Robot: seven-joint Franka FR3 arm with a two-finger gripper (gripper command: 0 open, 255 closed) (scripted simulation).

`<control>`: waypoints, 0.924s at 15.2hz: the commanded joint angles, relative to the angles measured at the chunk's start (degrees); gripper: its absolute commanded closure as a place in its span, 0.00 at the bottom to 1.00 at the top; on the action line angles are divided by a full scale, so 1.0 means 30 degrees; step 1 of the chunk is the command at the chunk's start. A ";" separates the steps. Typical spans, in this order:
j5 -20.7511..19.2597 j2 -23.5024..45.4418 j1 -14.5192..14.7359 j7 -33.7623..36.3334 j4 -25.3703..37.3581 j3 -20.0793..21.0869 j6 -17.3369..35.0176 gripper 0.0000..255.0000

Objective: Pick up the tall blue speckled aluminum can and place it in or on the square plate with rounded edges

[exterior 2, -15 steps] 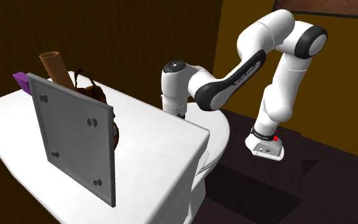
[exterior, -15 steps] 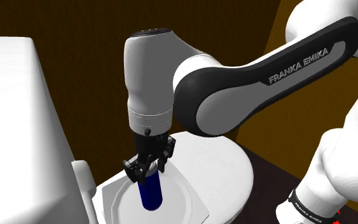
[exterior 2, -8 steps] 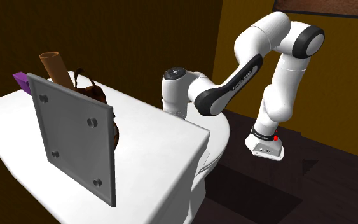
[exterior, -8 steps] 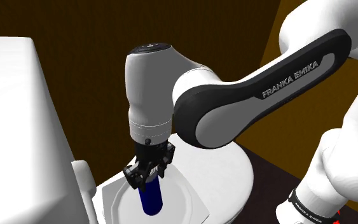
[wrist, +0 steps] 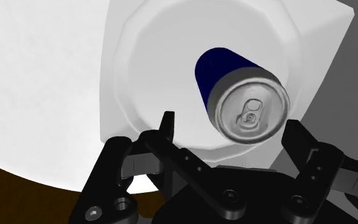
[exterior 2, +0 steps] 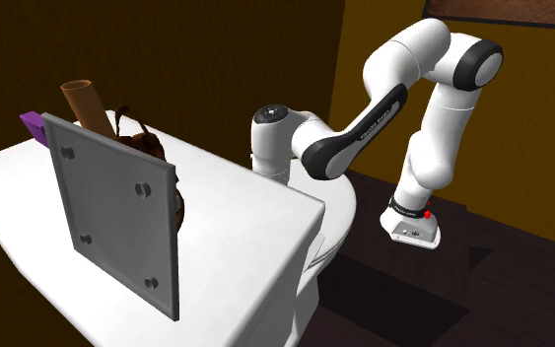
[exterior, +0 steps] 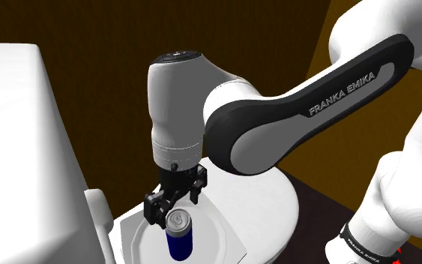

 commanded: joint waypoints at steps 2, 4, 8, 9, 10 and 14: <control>0.0000 0.0000 0.0000 0.0000 0.0001 0.0001 0.0001 0.00; 0.0436 -0.0573 -0.0048 -0.0310 0.0781 -0.0009 -0.1220 0.00; 0.0730 -0.0982 -0.0077 -0.0522 0.1570 -0.0041 -0.2326 0.00; 0.0730 -0.0983 -0.0076 -0.0523 0.1569 -0.0041 -0.2326 0.00; 0.0730 -0.0982 -0.0077 -0.0522 0.1570 -0.0041 -0.2326 0.00; 0.0730 -0.0982 -0.0076 -0.0522 0.1570 -0.0041 -0.2326 0.00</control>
